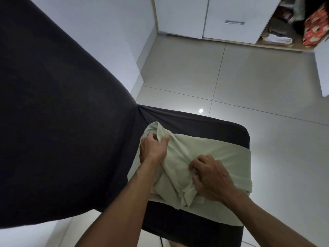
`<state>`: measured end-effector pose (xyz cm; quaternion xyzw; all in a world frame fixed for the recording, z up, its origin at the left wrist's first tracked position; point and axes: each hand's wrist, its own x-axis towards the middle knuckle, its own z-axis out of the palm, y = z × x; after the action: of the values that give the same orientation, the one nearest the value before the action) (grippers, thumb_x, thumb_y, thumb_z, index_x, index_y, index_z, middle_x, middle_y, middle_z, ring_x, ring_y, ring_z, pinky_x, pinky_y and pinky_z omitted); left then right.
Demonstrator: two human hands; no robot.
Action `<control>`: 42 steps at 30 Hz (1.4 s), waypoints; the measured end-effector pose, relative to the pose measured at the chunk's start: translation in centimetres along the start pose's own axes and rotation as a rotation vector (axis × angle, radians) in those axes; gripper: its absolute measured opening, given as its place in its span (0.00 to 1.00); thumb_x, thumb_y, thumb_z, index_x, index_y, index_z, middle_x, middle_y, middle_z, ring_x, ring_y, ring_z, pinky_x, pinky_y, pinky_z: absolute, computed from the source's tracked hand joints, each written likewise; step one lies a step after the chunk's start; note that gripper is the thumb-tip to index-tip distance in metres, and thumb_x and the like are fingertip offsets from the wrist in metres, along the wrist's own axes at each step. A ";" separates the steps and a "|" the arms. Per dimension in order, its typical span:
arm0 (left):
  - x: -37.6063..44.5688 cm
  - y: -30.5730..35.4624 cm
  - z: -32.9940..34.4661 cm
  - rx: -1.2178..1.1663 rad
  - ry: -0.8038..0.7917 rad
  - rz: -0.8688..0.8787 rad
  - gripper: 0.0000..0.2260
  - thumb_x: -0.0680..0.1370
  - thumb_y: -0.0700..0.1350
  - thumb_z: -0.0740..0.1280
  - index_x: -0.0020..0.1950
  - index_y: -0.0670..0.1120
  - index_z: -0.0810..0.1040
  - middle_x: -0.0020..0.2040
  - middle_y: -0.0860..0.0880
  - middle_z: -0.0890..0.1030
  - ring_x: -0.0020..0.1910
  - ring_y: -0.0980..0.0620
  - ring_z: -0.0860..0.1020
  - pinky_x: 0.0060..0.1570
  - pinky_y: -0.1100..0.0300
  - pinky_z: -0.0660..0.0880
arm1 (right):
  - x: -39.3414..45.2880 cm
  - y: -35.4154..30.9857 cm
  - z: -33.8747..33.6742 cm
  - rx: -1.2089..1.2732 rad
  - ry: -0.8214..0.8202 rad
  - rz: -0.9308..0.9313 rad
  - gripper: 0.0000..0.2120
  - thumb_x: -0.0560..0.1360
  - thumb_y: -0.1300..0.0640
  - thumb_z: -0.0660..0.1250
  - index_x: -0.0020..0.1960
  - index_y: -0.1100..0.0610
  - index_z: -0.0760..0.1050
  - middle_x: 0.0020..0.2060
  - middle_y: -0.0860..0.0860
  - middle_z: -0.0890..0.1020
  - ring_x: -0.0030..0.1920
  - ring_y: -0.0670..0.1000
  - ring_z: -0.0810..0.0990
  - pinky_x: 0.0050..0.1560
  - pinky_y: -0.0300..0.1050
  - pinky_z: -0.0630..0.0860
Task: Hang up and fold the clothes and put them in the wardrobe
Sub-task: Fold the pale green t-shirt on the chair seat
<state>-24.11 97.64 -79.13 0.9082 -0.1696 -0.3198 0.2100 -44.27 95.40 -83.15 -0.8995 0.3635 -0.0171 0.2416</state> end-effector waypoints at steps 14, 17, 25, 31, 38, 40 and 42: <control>3.3 -0.8 -1.6 -0.249 0.129 -0.174 0.23 0.74 0.61 0.71 0.53 0.42 0.84 0.56 0.42 0.83 0.60 0.40 0.78 0.57 0.54 0.75 | 6.3 0.9 -2.9 -0.187 0.093 0.177 0.16 0.79 0.51 0.63 0.66 0.51 0.72 0.57 0.50 0.75 0.56 0.55 0.72 0.51 0.53 0.72; 5.8 0.2 -2.0 -0.286 0.156 -0.193 0.16 0.77 0.53 0.70 0.54 0.41 0.85 0.55 0.43 0.84 0.57 0.42 0.81 0.56 0.58 0.75 | 8.5 1.6 -3.4 -0.121 -0.101 0.261 0.09 0.80 0.47 0.62 0.59 0.47 0.73 0.55 0.46 0.76 0.61 0.53 0.69 0.58 0.52 0.68; 6.9 -0.1 -1.1 -0.351 0.246 -0.284 0.13 0.77 0.53 0.71 0.53 0.44 0.84 0.53 0.44 0.84 0.56 0.44 0.80 0.48 0.61 0.68 | 8.5 2.5 -2.8 -0.067 -0.008 0.276 0.11 0.78 0.48 0.67 0.58 0.49 0.73 0.54 0.48 0.75 0.57 0.53 0.71 0.55 0.51 0.71; 3.1 -2.6 -0.2 -0.214 0.452 -0.057 0.11 0.81 0.53 0.60 0.55 0.47 0.76 0.55 0.45 0.81 0.57 0.42 0.77 0.55 0.49 0.70 | 2.5 0.0 -2.9 0.005 0.053 -0.050 0.15 0.69 0.48 0.67 0.55 0.49 0.78 0.50 0.47 0.78 0.51 0.50 0.74 0.49 0.50 0.75; -3.5 -9.3 1.3 0.054 0.286 0.342 0.04 0.78 0.51 0.61 0.44 0.54 0.71 0.46 0.55 0.75 0.51 0.51 0.74 0.54 0.51 0.66 | -2.7 -2.0 -0.9 -0.204 -0.270 -0.391 0.24 0.60 0.48 0.68 0.57 0.44 0.76 0.51 0.41 0.80 0.55 0.49 0.76 0.59 0.44 0.71; -5.1 -10.4 1.2 0.044 0.220 0.468 0.03 0.75 0.51 0.62 0.43 0.53 0.72 0.44 0.56 0.75 0.48 0.52 0.74 0.53 0.51 0.70 | -2.6 -2.0 -0.7 -0.168 -0.233 -0.387 0.14 0.63 0.50 0.65 0.49 0.43 0.77 0.45 0.40 0.79 0.50 0.49 0.78 0.53 0.42 0.67; -6.4 -11.4 0.6 0.002 0.122 0.573 0.06 0.72 0.52 0.63 0.44 0.52 0.75 0.44 0.56 0.76 0.47 0.53 0.74 0.52 0.50 0.72 | -2.0 -2.4 -1.4 -0.005 -0.257 -0.315 0.08 0.65 0.52 0.65 0.43 0.44 0.75 0.41 0.41 0.78 0.45 0.49 0.77 0.47 0.39 0.66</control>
<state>-27.20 110.03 -81.88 0.8411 -0.4067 -0.1921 0.3005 -44.53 97.60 -80.52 -0.9406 0.1848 0.0610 0.2781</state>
